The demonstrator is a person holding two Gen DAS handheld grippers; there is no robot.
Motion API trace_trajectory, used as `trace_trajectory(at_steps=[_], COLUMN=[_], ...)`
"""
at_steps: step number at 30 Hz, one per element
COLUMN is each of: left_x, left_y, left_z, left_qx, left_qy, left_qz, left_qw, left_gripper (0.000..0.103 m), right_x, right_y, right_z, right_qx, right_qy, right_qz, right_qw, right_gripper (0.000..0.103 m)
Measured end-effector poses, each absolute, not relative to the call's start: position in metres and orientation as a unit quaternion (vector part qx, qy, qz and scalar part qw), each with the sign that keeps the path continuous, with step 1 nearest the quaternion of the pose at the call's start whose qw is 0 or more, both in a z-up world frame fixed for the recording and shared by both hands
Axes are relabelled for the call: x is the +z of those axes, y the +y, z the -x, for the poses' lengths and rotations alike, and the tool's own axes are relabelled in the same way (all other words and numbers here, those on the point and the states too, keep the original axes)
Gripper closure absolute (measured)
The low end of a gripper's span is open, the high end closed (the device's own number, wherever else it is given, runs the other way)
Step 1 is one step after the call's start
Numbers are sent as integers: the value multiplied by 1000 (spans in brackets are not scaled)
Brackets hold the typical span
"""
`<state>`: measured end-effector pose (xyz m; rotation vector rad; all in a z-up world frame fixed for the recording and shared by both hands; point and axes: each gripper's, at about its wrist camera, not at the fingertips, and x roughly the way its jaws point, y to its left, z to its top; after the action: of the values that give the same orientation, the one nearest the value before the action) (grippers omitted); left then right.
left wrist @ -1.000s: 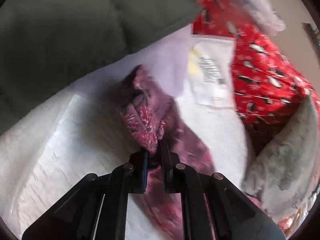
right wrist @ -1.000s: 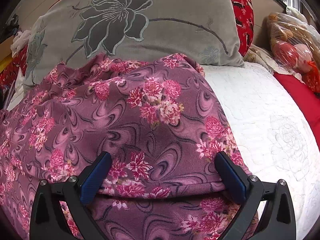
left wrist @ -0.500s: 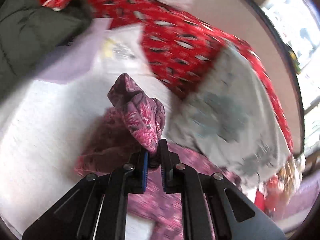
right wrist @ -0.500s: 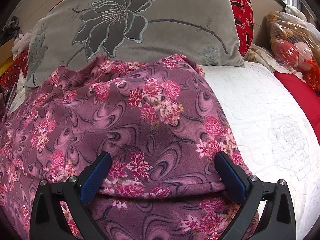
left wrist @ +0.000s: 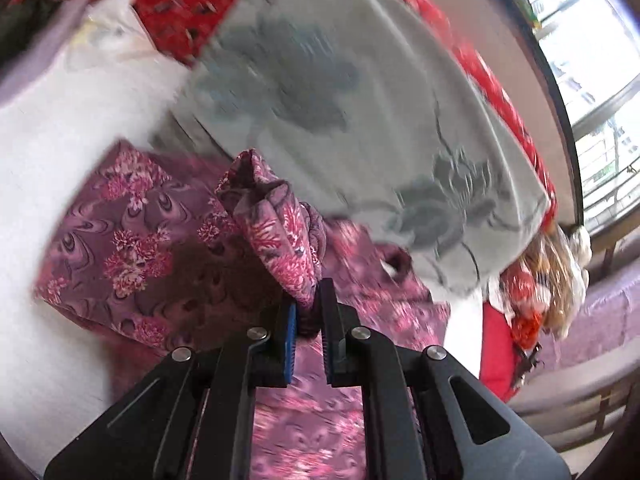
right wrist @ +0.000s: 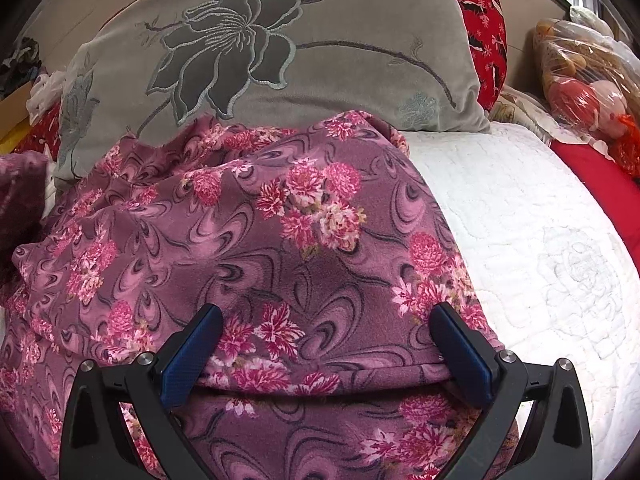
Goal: Fold small clothes
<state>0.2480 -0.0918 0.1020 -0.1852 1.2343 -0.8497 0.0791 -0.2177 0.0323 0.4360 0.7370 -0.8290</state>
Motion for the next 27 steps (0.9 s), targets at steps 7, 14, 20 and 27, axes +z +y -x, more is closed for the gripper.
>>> trace_trajectory(at_steps=[7, 14, 20, 27], left_x=[62, 37, 42, 9], left_y=[-123, -102, -32, 16], left_z=[-210, -198, -220, -263], left_qx=[-373, -378, -362, -298], left_qy=[588, 624, 612, 641], left_qz=[42, 53, 128, 206], left_qw=[716, 681, 691, 677], left_gripper=[95, 85, 73, 73], right_x=[32, 31, 35, 92], right_y=[-217, -217, -218, -164], right_z=[-77, -78, -88, -127], right_qx=[-388, -389, -395, -293], right_qy=[342, 342, 377, 338], right_qz=[-210, -211, -201, -190], right_qw=[829, 829, 814, 874], right_gripper=[0, 0, 1, 4])
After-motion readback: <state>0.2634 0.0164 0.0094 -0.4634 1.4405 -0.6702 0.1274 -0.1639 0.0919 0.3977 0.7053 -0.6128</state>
